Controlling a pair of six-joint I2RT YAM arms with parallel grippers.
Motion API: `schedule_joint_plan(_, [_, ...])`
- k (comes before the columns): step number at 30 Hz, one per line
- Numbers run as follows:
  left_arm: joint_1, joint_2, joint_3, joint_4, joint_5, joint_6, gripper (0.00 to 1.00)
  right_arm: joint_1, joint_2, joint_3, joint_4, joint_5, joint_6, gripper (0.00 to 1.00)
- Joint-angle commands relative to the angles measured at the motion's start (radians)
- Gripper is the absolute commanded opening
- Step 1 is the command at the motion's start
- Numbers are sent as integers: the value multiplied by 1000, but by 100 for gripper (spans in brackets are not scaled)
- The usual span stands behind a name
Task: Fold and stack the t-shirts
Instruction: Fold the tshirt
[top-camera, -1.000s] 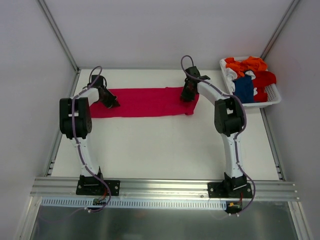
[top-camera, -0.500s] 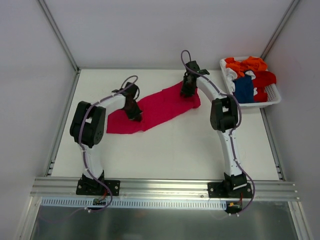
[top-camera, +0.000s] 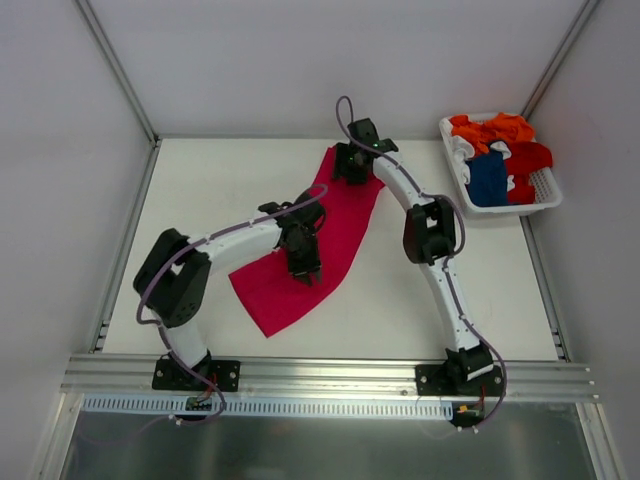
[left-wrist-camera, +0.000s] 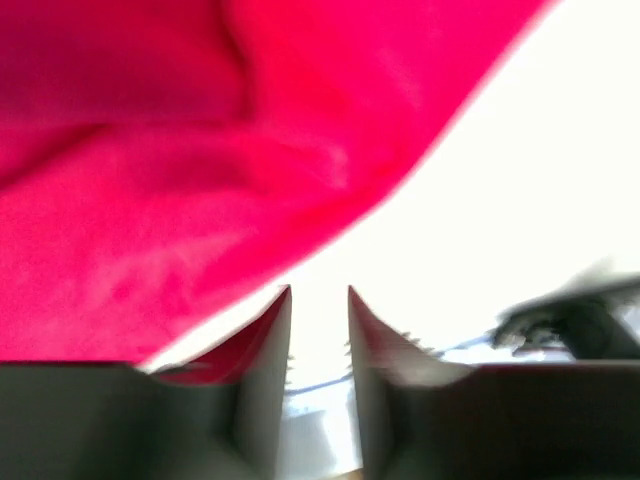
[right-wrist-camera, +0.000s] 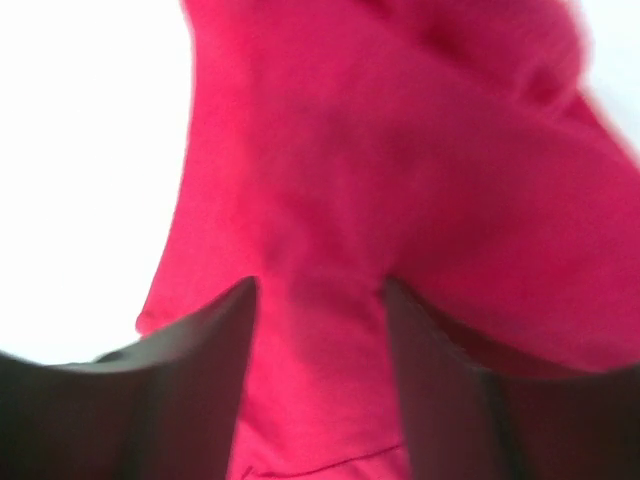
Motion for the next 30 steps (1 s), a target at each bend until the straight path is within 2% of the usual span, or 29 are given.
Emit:
schedule_joint_plan(1, [4, -198, 27, -41, -6, -16, 33, 29, -141, -9, 4, -24, -22, 60])
schedule_joint_plan(2, [4, -268, 50, -44, -68, 63, 42, 21, -183, -36, 7, -27, -27, 62])
schedule_joint_plan(3, [4, -308, 52, -41, -116, 97, 63, 13, -268, -56, 12, -29, -27, 63])
schedule_joint_plan(4, [4, -342, 50, -40, -162, 133, 72, 4, -312, -74, 20, -42, -24, 65])
schedule_joint_plan(6, [4, -404, 33, -40, -296, 275, 80, -1, -387, -127, 12, -47, -16, 66])
schedule_joint_plan(7, [10, -405, 21, -40, -311, 321, 82, 2, -453, -151, 4, -30, -15, 69])
schedule_joint_plan(8, [33, -392, -8, -40, -313, 392, 82, 4, -479, -176, -3, -9, -16, 71])
schedule_joint_plan(10, [54, -369, -46, -40, -275, 424, 81, 4, -520, -263, -29, 38, 5, 71])
schedule_joint_plan(14, [54, -309, -157, -15, -235, 418, 77, 16, -594, -462, -36, 65, 56, 70])
schedule_joint_plan(15, [54, -309, -175, 8, -225, 418, 77, 25, -606, -565, 9, 77, 70, 70])
schedule_joint_plan(18, [54, -347, -252, 66, -227, 409, 76, 33, -622, -676, 70, 66, 102, 69])
schedule_joint_plan(21, [54, -365, -310, 106, -232, 405, 76, 47, -582, -670, 70, 68, 102, 69])
schedule_joint_plan(24, [53, -344, -358, 158, -180, 372, 73, 64, -509, -613, 41, 72, 100, 69])
schedule_joint_plan(30, [15, -261, -415, 193, -150, 270, 70, 93, -331, -406, -89, 97, 105, 69])
